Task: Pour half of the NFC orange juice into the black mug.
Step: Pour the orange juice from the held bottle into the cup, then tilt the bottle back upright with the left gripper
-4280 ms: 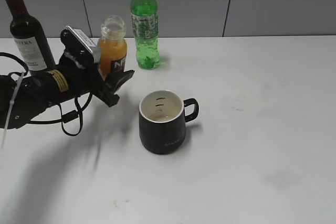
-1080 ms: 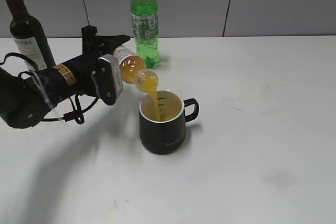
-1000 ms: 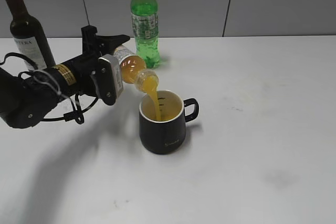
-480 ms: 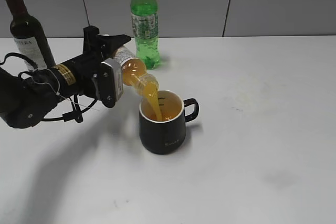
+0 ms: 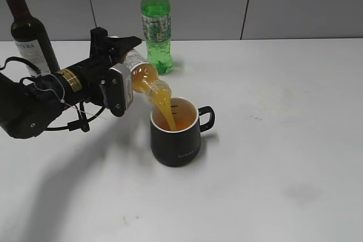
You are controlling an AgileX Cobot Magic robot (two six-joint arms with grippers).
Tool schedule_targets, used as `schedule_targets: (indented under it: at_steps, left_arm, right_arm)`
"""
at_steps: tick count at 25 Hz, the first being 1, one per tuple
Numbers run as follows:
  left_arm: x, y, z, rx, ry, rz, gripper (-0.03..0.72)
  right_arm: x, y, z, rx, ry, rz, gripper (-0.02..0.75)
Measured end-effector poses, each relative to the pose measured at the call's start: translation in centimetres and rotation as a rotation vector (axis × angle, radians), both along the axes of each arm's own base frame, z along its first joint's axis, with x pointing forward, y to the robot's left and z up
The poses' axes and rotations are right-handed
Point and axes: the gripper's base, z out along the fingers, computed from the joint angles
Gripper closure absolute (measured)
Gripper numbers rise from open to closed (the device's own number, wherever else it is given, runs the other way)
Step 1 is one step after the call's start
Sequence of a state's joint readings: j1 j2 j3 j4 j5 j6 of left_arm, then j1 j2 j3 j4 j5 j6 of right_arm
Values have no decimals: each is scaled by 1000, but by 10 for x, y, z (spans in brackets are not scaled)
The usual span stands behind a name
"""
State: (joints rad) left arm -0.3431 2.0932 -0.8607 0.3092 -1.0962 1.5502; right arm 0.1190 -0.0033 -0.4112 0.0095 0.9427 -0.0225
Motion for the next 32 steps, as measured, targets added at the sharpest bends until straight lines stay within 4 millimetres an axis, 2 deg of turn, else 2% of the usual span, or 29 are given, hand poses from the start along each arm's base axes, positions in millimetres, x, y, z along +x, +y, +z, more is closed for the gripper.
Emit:
schedule_targets:
  at_steps: [32]
  left_arm:
    - [0,0,1,32,-32,-4,220]
  right_arm:
    - [0,0,0,0,0,0,150]
